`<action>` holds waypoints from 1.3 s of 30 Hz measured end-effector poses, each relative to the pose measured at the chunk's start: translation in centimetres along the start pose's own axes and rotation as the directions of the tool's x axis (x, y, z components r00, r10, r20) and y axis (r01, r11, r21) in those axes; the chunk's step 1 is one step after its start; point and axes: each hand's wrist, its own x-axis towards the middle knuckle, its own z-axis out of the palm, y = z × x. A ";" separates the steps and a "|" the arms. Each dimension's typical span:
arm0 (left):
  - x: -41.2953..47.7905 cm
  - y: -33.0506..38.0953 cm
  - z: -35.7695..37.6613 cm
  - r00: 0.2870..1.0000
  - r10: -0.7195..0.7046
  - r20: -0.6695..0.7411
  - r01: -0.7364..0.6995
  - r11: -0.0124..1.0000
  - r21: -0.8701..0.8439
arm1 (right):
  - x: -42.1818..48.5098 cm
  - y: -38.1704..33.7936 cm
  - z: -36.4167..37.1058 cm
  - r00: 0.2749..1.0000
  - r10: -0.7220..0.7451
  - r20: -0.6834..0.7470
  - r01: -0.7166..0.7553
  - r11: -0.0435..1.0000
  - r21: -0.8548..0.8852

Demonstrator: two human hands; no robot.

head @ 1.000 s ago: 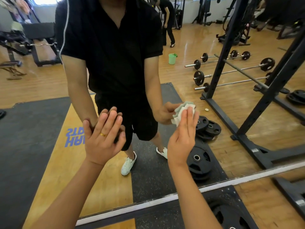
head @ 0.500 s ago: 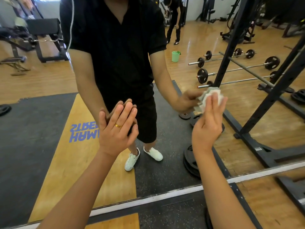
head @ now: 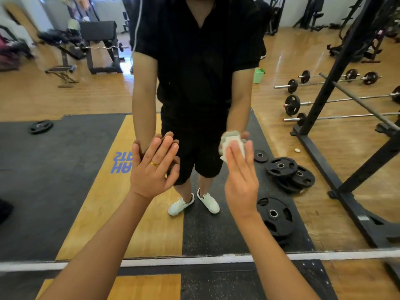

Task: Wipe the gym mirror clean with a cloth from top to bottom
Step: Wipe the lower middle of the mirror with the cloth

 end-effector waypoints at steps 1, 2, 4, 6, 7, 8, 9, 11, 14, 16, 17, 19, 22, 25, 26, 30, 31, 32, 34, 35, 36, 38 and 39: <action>0.1 0.0 0.0 1.000 -0.002 0.001 0.002 1.000 -0.004 | 0.2 -0.2 0.1 0.998 0.041 -0.038 -0.041 0.999 0.017; 0.2 0.1 -0.1 1.000 -0.006 0.001 0.006 1.000 -0.012 | 0.3 -0.5 0.2 0.994 0.083 -0.067 -0.082 0.996 0.021; 0.2 0.1 -0.1 1.000 -0.008 0.000 0.009 1.000 -0.010 | 0.0 -1.6 0.9 0.986 0.137 -0.097 -0.136 0.991 0.018; 0.2 0.1 0.0 1.000 -0.020 0.012 0.021 1.000 -0.009 | -0.3 -2.5 1.8 0.983 0.159 -0.090 -0.157 0.987 0.034; 0.2 0.1 0.0 1.000 -0.024 0.017 0.024 1.000 -0.013 | -0.6 -3.0 2.2 0.982 0.168 -0.086 -0.164 0.985 0.046; 0.1 0.2 0.0 1.000 -0.023 0.021 0.023 1.000 -0.010 | -1.0 -3.4 2.7 0.984 0.162 -0.075 -0.158 0.986 0.053; 0.1 0.2 0.0 1.000 -0.021 0.022 0.021 1.000 -0.001 | -1.5 -3.7 3.1 0.990 0.133 -0.049 -0.130 0.990 0.050; 0.1 0.1 0.0 1.000 -0.014 0.021 0.014 1.000 0.008 | -2.5 -4.0 3.8 0.999 0.019 0.039 -0.020 1.000 0.006; 0.2 0.2 -0.1 1.000 -0.013 0.023 0.013 1.000 -0.002 | -3.1 -3.2 3.9 0.990 -0.076 0.119 0.084 0.994 -0.065; 0.1 0.1 -0.1 0.999 -0.014 0.032 0.015 1.000 -0.007 | -2.7 -2.5 3.1 0.994 -0.056 0.095 0.062 0.996 -0.070; 0.0 0.1 -0.1 0.999 -0.010 0.034 0.010 1.000 -0.009 | -2.4 -2.2 2.7 0.999 -0.022 0.050 0.025 0.997 -0.070; 0.1 0.2 -0.1 0.999 -0.001 0.034 0.001 1.000 -0.013 | -1.6 -1.9 2.4 0.995 0.059 -0.080 -0.066 0.993 -0.093; 0.3 0.2 -0.4 0.998 -0.010 0.056 0.012 0.999 -0.038 | -1.3 -3.6 4.0 0.956 0.202 -0.211 -0.229 0.967 -0.115; 0.5 0.0 -1.1 0.996 -0.006 0.087 0.012 0.998 -0.068 | -2.0 -6.4 6.4 0.935 0.279 -0.218 -0.299 0.952 -0.066; 0.7 0.0 -1.5 0.994 -0.012 0.109 0.022 0.996 -0.091 | -2.2 -6.9 6.8 0.941 0.272 -0.203 -0.288 0.956 -0.056; 0.7 -0.2 -4.1 0.977 0.033 0.210 0.013 0.977 -0.214 | -2.5 -7.0 6.4 0.951 0.257 -0.174 -0.273 0.959 -0.076; 0.3 -0.8 -5.0 0.977 0.045 0.209 0.008 0.968 -0.249 | -2.4 -7.1 6.4 0.947 0.270 -0.172 -0.286 0.955 -0.079; -0.4 -1.6 -5.8 0.979 0.046 0.198 0.008 0.963 -0.268 | -2.3 -7.3 6.5 0.942 0.286 -0.173 -0.303 0.949 -0.080; -2.4 -4.0 -7.2 0.987 0.016 0.163 0.028 0.964 -0.264 | -2.2 -7.9 6.7 0.931 0.314 -0.185 -0.332 0.941 -0.073; -3.4 -5.5 -7.7 0.989 -0.018 0.146 0.054 0.967 -0.250 | -2.0 -8.3 6.7 0.927 0.323 -0.191 -0.340 0.939 -0.062; -4.3 -7.1 -8.0 0.991 -0.053 0.126 0.082 0.969 -0.232 | -1.8 -8.6 6.7 0.922 0.331 -0.201 -0.347 0.937 -0.047; -5.6 -10.5 -8.4 0.991 -0.100 0.084 0.114 0.977 -0.182 | -1.5 -9.2 6.5 0.907 0.356 -0.225 -0.369 0.929 -0.016; -6.0 -12.1 -8.3 0.991 -0.112 0.071 0.123 0.980 -0.158 | -1.3 -9.6 6.5 0.901 0.369 -0.230 -0.381 0.925 -0.007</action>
